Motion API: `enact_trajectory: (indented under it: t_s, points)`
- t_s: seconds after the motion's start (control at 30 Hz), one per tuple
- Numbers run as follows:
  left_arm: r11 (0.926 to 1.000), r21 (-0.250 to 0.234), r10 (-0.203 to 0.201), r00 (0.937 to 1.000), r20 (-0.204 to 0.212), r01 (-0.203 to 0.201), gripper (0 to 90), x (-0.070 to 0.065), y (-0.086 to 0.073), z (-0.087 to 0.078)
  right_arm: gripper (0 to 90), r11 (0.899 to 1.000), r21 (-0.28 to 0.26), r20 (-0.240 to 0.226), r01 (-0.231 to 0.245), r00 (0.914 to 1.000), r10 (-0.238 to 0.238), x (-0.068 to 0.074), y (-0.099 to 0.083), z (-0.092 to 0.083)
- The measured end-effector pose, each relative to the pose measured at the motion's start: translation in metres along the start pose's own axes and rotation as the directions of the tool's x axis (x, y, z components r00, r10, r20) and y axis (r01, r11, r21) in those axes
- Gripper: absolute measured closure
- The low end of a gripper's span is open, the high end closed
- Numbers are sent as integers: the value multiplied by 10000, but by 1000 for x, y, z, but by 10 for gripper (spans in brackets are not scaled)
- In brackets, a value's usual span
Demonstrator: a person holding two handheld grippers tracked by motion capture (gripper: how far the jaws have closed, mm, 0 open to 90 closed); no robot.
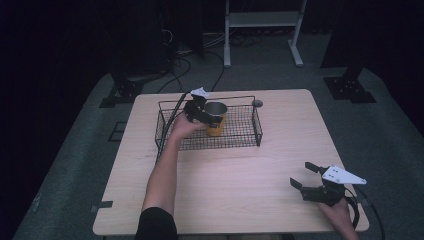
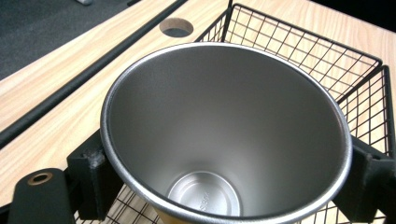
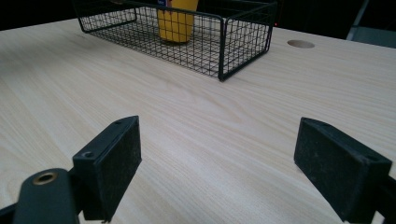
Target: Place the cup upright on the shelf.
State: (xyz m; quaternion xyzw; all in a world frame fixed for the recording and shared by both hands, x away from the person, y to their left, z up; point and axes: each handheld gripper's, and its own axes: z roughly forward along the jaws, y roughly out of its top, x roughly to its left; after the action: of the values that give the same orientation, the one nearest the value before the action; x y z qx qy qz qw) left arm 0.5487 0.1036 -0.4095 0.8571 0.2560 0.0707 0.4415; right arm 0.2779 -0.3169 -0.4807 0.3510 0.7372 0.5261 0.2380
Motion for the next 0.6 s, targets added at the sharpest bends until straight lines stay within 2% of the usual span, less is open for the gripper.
enact_trajectory:
  t_s: [0.2, 0.4, 0.43, 0.6]
  points:
    - [9997, 209, 98, 9999, -24, -97, 116, 0, 0, -2, 139, 10000, 1, -1, -2, 10000, 2, 0, 0, 0]
    - [9993, 309, 227, 9995, -218, -220, 44, -2, 1, -1, 139, 10000, -1, 3, -7, 10000, 7, 0, 0, 0]
    - [9986, 390, 380, 9988, -311, -367, 43, -4, 1, 0, 139, 10000, -9, 5, -5, 10000, 5, 0, 0, 0]
    - [9993, 142, 342, 9984, -442, -336, 38, -4, 3, -3, 139, 10000, 2, 1, -3, 10000, 3, 0, 0, 0]
